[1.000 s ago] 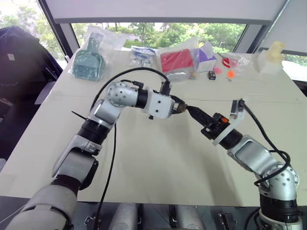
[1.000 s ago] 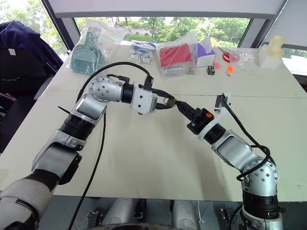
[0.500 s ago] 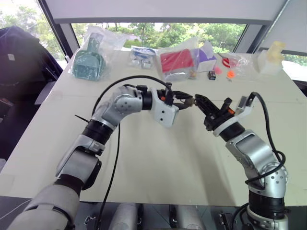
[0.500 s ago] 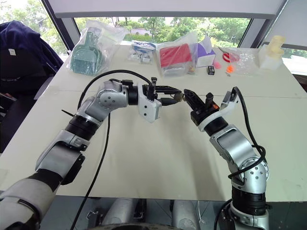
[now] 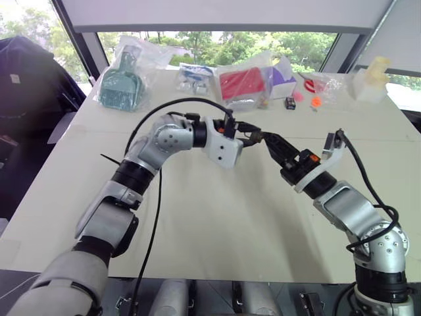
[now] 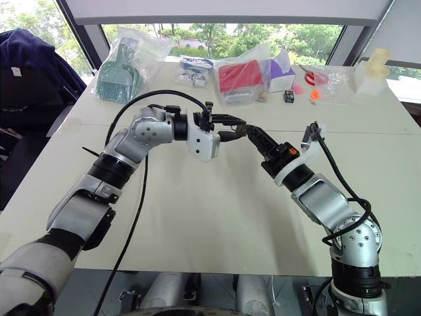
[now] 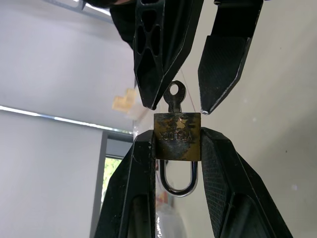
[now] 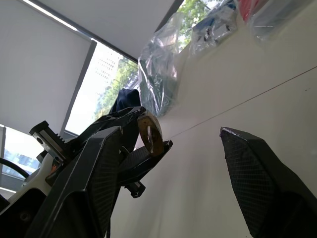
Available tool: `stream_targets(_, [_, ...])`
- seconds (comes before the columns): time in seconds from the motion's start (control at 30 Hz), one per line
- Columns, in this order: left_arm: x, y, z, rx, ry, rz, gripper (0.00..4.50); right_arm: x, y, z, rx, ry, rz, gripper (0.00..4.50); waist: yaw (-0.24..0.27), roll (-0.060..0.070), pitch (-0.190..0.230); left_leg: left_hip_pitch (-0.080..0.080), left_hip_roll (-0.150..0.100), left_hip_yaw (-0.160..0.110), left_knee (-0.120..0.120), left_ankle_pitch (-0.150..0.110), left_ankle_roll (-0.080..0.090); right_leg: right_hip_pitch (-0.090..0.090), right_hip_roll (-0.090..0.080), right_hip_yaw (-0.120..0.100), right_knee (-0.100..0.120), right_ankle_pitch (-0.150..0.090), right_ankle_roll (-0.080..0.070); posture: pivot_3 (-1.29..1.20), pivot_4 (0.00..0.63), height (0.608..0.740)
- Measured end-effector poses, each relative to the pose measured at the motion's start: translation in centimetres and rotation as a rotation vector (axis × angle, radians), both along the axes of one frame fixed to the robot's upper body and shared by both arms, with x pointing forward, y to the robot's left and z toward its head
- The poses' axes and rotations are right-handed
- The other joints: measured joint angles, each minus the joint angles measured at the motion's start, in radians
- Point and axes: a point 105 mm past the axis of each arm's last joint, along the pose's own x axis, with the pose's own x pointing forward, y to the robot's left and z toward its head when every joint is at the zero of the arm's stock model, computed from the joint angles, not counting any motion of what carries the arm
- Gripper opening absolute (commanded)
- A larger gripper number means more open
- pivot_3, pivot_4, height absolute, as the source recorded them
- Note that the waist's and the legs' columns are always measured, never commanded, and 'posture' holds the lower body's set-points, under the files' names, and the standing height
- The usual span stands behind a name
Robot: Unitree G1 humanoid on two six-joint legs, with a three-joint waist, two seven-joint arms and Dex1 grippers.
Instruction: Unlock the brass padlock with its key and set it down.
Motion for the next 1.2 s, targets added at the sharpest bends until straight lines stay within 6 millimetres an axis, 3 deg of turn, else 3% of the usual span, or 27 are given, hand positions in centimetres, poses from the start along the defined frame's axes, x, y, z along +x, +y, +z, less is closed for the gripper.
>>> stream_targets(0.17, [0.0, 0.0, -0.1, 0.005, 0.003, 0.001, 0.67, -0.2, 0.2, 0.4, 0.004, -0.021, 0.013, 0.02, 0.0, 0.0, 0.0, 0.0, 0.0, 0.0, 0.0, 0.0, 0.0, 0.0, 0.0, 0.0, 0.0, 0.0, 0.0, 0.0, 0.15, 0.74])
stream_targets(0.43, [-0.1, 0.0, 0.0, -0.006, -0.014, -0.007, 0.67, -0.4, 0.4, 0.5, 0.028, -0.022, 0.02, 0.02, 0.0, 0.0, 0.0, 0.0, 0.0, 0.0, 0.0, 0.0, 0.0, 0.0, 0.0, 0.0, 0.0, 0.0, 0.0, 0.0, 0.15, 0.74])
stream_targets(0.9, [-0.2, -0.1, 1.3, -0.126, -0.281, 0.012, 0.67, -0.2, 0.7, 1.6, 0.342, 0.039, -0.023, 0.02, -0.001, 0.0, 0.0, 0.001, 0.0, 0.0, 0.0, 0.0, 0.0, 0.0, 0.0, 0.0, 0.0, 0.0, 0.001, 0.0, 0.15, 0.74])
stream_targets(1.07, [-0.2, 0.0, 1.0, -0.116, -0.271, 0.008, 0.67, -0.2, 0.7, 1.5, 0.292, 0.033, -0.029, 0.02, 0.001, 0.0, 0.0, 0.001, 0.0, 0.001, 0.0, 0.0, 0.0, 0.001, -0.001, 0.0, 0.0, 0.0, 0.001, 0.0, 0.15, 0.74])
stream_targets(1.13, [0.1, 0.1, 0.0, -0.066, -0.201, 0.009, 0.67, -0.2, 0.2, 1.1, 0.11, -0.006, -0.048, 0.57, 0.0, 0.0, 0.0, 0.001, 0.0, 0.003, 0.0, 0.0, 0.0, 0.001, -0.001, 0.0, 0.0, 0.0, 0.001, 0.0, 0.15, 0.74])
stream_targets(1.2, [0.5, 0.4, -0.8, -0.021, -0.138, 0.016, 0.67, -0.1, -0.6, 0.8, -0.056, -0.045, -0.063, 1.41, 0.0, 0.0, 0.0, 0.001, 0.0, 0.003, 0.0, 0.0, 0.0, 0.0, -0.001, 0.001, -0.001, 0.0, 0.001, 0.0, 0.15, 0.74])
